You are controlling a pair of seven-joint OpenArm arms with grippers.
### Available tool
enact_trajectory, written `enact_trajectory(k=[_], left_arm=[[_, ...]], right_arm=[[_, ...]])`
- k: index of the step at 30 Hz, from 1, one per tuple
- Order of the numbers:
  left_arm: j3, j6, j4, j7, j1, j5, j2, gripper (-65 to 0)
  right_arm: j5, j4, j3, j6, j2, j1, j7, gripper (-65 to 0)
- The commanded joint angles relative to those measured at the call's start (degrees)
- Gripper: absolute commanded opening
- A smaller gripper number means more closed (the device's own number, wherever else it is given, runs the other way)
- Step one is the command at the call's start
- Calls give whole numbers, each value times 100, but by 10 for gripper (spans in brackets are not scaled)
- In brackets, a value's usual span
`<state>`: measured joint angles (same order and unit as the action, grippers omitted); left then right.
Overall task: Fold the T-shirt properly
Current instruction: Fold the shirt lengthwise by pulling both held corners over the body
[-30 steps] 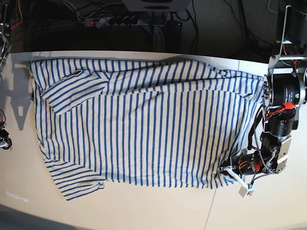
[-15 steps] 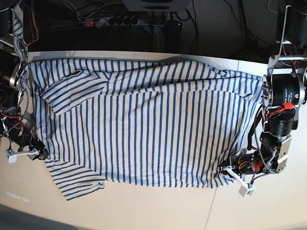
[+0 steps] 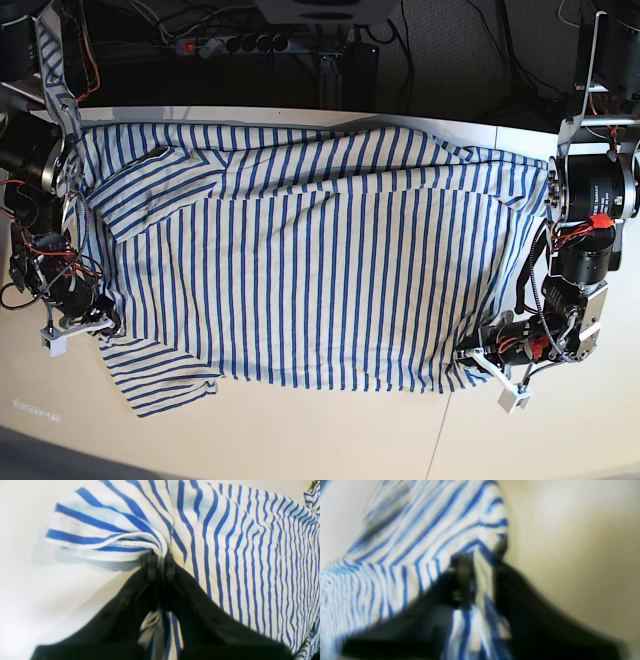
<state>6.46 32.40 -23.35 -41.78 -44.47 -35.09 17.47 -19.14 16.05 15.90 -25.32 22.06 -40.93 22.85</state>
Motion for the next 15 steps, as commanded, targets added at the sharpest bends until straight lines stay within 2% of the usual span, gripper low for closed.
enact_trajectory(k=[1,4,9,12,14,15], left_arm=[[-4,153,-96,136,-221,-90,52,-650],[-4,153,-96,192,-221,-96,68,-650],[-4,179,-96,240,-269,-232,256,-650],[-4,474,-96,199,-317,-391,407,-650],[-4,760,-98,35,-343,-704,527,-650],[-4,760,-98,-120,-350,-935,573,-650]], right_arm=[[334,52,-17,-61,15,-24,391,-650],[667,365,-17,-63,15,-13,389,-650],[664,922,-17,-227,13,-13,437,-650],[542,1126,-17,-367,15,-13,442,-650],[389,1222,-17,-476,20,-13,498,-650],[267,1259,-17,-505,33,-13,579,-650]])
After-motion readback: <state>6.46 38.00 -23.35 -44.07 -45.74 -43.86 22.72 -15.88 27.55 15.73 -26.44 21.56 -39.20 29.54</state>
